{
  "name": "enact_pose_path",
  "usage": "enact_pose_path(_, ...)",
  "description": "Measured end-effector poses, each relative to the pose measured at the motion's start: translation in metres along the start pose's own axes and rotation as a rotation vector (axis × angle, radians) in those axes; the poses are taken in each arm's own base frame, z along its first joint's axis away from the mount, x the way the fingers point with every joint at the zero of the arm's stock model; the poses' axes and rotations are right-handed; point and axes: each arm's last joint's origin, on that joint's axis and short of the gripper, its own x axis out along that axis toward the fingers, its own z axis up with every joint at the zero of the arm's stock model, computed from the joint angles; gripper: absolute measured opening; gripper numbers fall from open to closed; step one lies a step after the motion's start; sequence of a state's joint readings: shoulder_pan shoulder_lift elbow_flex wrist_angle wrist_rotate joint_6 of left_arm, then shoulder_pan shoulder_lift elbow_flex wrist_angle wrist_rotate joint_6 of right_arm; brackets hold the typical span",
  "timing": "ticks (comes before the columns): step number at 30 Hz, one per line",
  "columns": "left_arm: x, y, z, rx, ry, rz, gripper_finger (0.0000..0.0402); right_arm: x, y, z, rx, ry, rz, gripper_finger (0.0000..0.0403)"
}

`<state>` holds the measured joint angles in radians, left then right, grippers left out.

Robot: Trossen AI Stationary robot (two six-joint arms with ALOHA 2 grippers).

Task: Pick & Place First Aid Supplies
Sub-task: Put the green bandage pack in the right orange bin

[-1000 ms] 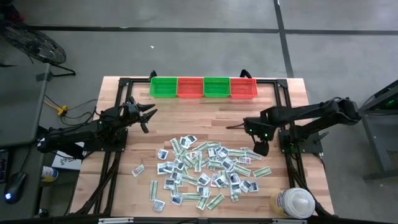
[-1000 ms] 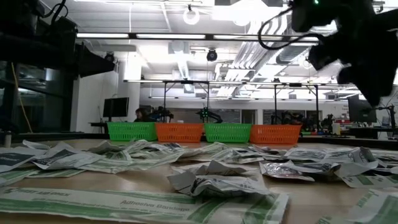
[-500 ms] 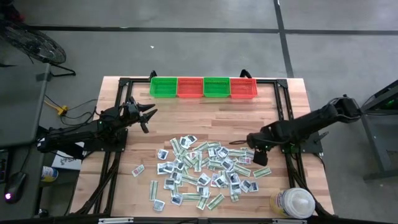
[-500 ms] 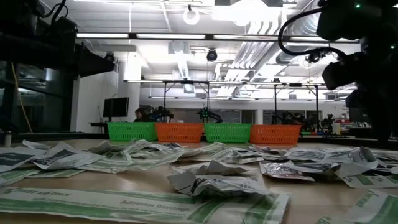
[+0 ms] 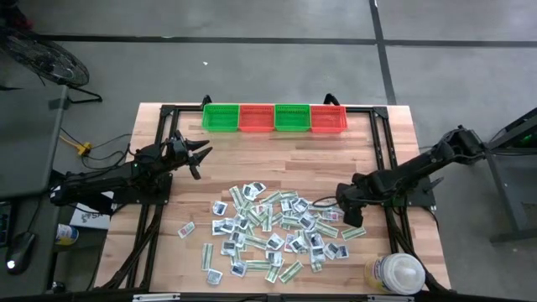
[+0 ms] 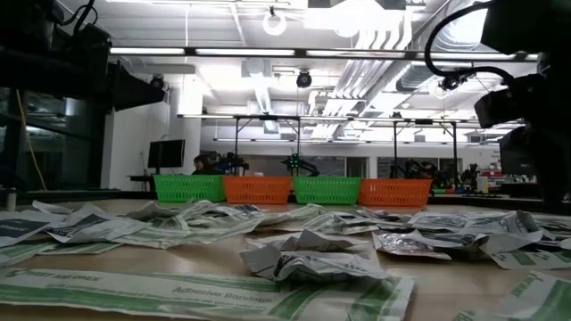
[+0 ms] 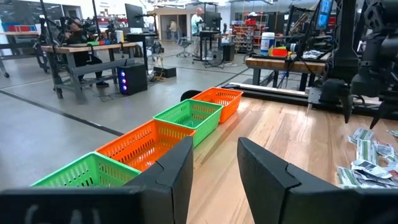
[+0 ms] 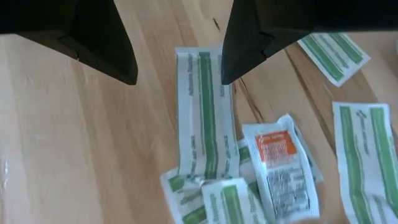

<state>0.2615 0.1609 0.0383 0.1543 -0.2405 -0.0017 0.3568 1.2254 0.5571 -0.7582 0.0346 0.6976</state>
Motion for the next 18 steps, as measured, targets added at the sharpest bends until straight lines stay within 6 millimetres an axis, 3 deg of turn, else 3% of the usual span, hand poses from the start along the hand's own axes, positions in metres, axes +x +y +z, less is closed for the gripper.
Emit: enact_pose_path(18,0.0,0.0,0.0,0.0,0.0,0.0,0.0122,0.022,0.01,-0.003,0.042,0.108,-0.053,0.0219)
